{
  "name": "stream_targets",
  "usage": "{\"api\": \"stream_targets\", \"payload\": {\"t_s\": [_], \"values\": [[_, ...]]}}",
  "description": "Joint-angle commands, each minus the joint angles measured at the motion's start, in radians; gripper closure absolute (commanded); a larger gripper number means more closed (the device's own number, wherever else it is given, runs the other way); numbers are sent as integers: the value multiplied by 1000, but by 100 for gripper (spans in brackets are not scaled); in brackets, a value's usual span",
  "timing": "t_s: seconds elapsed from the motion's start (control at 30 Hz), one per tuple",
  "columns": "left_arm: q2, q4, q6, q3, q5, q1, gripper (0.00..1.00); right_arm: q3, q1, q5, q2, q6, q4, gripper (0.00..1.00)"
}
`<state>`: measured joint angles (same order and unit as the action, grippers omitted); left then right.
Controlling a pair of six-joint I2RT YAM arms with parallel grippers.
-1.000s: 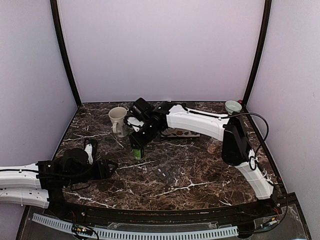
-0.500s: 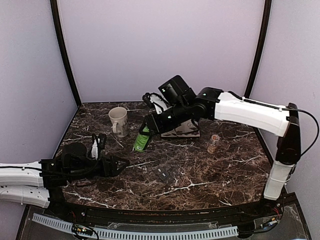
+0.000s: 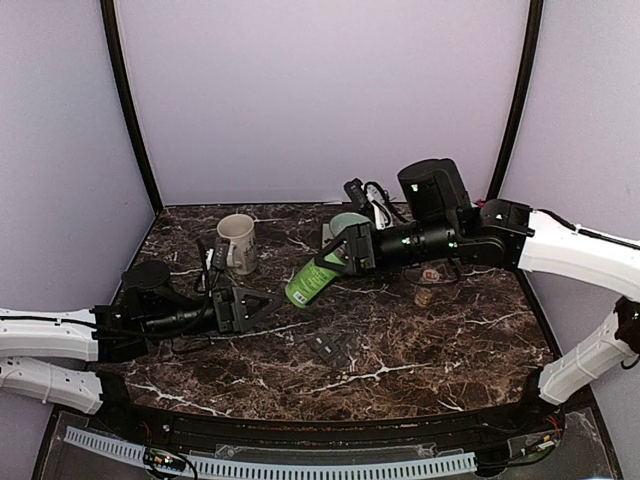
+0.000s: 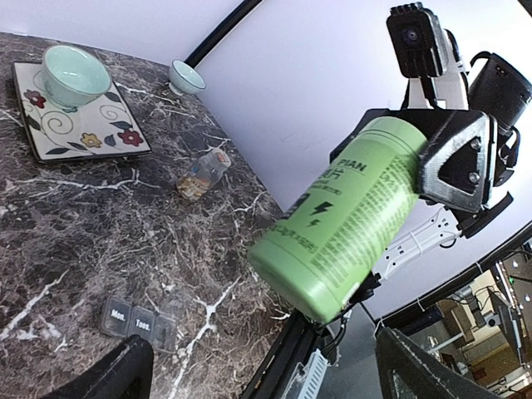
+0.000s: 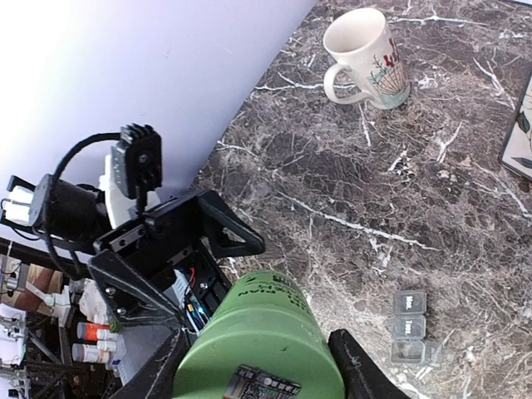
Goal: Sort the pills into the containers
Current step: Pass from the right arm to the left
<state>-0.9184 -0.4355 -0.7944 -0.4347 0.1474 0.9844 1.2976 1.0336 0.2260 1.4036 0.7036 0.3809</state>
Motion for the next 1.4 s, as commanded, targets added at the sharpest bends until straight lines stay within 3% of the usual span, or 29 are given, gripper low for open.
{"api": "stream_targets", "payload": {"t_s": [0.0,0.23,0.5,1.37], "values": [[-94,-128,-32,-74,60,-6,4,-36,-3,43,-72,35,-93,67],[-232,-214,-37,-184,48,0,4,-115,-37,65,-190,15,-79,68],[-286,-233,-37,-254,45,34,4,-204,-77,120,-277,49,-149,69],[-371,-338,-83,-310,207,28,5,-248,-148,254,-219,184,-373,72]]}}
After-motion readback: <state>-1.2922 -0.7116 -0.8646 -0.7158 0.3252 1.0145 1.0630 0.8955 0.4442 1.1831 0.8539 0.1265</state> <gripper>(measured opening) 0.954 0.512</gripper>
